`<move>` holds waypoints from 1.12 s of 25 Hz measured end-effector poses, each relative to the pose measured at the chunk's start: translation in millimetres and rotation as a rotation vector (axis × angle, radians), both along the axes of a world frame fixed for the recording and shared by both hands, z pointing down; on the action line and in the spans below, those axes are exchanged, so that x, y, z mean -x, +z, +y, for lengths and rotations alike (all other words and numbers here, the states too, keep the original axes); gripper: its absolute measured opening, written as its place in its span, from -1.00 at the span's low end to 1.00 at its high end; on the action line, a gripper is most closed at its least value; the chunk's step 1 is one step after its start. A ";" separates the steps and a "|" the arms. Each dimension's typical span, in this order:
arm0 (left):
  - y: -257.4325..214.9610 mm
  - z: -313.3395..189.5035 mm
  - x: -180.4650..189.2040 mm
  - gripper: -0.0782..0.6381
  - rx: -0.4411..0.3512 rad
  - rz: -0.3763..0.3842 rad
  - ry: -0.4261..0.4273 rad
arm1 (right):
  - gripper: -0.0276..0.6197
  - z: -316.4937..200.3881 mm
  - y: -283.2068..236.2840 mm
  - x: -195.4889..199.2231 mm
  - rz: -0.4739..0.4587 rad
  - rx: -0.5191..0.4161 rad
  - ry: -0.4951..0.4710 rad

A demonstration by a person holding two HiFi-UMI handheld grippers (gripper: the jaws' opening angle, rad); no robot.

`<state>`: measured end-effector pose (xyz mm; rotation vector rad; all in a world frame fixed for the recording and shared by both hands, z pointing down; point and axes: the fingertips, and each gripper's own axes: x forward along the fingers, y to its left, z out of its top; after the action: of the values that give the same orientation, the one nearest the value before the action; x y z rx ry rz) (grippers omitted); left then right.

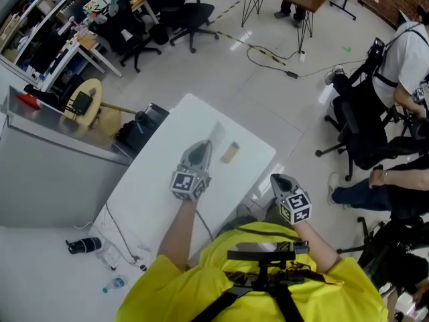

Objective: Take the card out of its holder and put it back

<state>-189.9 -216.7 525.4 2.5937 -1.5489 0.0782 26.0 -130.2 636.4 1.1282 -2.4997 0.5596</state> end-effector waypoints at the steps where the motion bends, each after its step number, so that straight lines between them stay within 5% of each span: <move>1: 9.1 -3.1 -0.6 -0.75 0.008 -0.008 0.009 | -0.90 1.1 0.5 -1.3 0.002 0.005 0.003; 13: 114.7 -23.6 -10.1 -0.75 0.122 0.011 0.066 | -0.90 20.3 20.3 -11.5 0.034 0.072 0.036; 28: 150.9 -28.5 -15.8 -0.75 0.145 0.039 0.063 | -0.90 26.4 27.8 -19.0 0.063 0.102 0.031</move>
<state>-174.1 -245.2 676.3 2.5157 -1.3937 0.1388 45.1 -103.8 664.3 1.1307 -2.3760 0.6426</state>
